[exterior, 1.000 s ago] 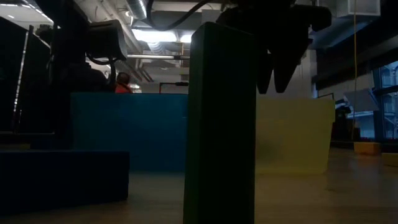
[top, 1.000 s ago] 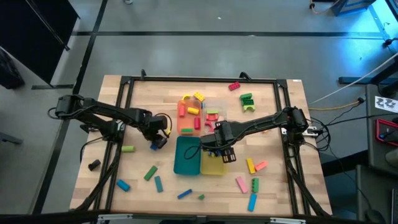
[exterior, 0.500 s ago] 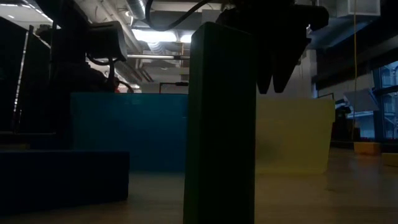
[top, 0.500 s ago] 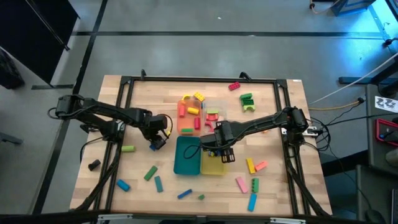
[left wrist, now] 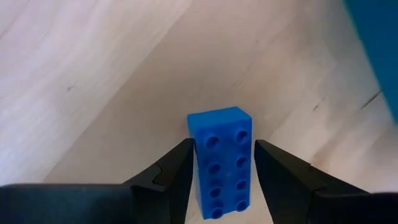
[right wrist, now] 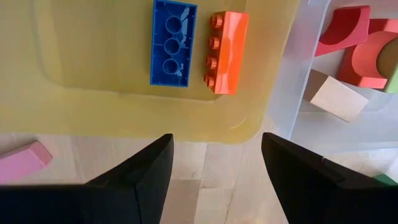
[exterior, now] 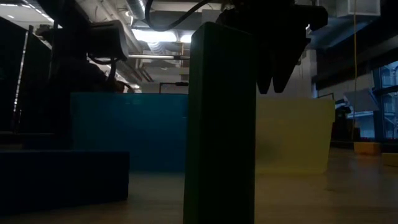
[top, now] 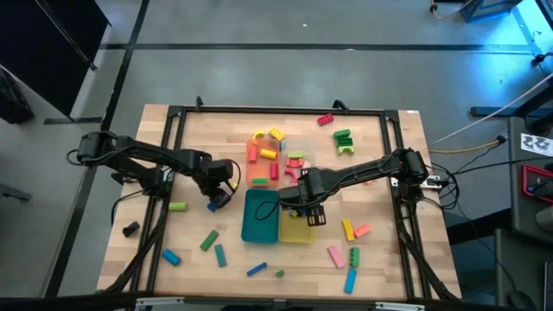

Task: Sort blocks by size
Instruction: Put the blue game piece into the yellow bin

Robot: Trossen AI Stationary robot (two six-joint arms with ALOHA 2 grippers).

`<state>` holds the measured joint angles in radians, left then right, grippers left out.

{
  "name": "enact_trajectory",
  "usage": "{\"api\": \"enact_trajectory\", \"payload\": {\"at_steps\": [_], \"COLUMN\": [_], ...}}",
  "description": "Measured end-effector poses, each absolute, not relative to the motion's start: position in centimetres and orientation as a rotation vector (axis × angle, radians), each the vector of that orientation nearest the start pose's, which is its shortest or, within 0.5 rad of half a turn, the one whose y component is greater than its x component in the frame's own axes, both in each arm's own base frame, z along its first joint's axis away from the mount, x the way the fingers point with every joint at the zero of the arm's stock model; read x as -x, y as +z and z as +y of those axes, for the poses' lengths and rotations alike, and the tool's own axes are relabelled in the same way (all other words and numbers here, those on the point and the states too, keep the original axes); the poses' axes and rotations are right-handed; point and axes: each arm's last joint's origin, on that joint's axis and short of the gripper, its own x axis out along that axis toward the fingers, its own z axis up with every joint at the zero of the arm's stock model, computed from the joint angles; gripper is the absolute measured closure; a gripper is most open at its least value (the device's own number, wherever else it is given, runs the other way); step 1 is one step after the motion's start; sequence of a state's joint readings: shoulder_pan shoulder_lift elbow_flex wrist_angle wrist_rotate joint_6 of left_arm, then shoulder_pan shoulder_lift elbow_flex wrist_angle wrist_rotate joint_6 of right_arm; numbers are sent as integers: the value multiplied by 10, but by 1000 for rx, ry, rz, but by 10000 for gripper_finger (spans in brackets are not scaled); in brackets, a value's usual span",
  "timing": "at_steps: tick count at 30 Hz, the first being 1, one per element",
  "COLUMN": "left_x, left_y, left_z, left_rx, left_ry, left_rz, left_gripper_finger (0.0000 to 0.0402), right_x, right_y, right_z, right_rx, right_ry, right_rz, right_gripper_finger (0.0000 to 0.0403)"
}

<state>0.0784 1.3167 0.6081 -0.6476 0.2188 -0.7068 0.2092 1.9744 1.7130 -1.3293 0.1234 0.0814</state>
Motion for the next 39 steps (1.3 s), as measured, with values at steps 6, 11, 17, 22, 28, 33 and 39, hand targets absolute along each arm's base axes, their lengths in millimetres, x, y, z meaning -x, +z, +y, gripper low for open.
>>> {"api": "enact_trajectory", "payload": {"at_steps": [6, 11, 17, 22, 28, 33, 39], "left_x": [-201, -201, -201, -201, -202, -206, -214], "left_y": [153, 153, 153, 153, 151, 148, 148], "left_z": [8, 2, -9, -18, -27, -32, -34], "left_rx": [763, 723, 660, 622, 559, 480, 400], "left_ry": [389, 418, 466, 461, 461, 390, 283], "left_rz": [1325, 1313, 1296, 1285, 1279, 1270, 1206], "left_gripper_finger": [247, 247, 247, 247, 247, 247, 247], "right_x": [-367, -367, -367, -368, -369, -369, -369], "right_y": [245, 245, 244, 244, 244, 244, 244], "right_z": [74, 74, 74, 74, 75, 75, 75], "right_rx": [199, 199, 198, 197, 195, 195, 195], "right_ry": [3, 3, 3, 4, 4, 4, 4], "right_rz": [1568, 1568, 1563, 1556, 1545, 1546, 1546], "right_gripper_finger": [157, 157, 157, 157, 157, 157, 157]}}
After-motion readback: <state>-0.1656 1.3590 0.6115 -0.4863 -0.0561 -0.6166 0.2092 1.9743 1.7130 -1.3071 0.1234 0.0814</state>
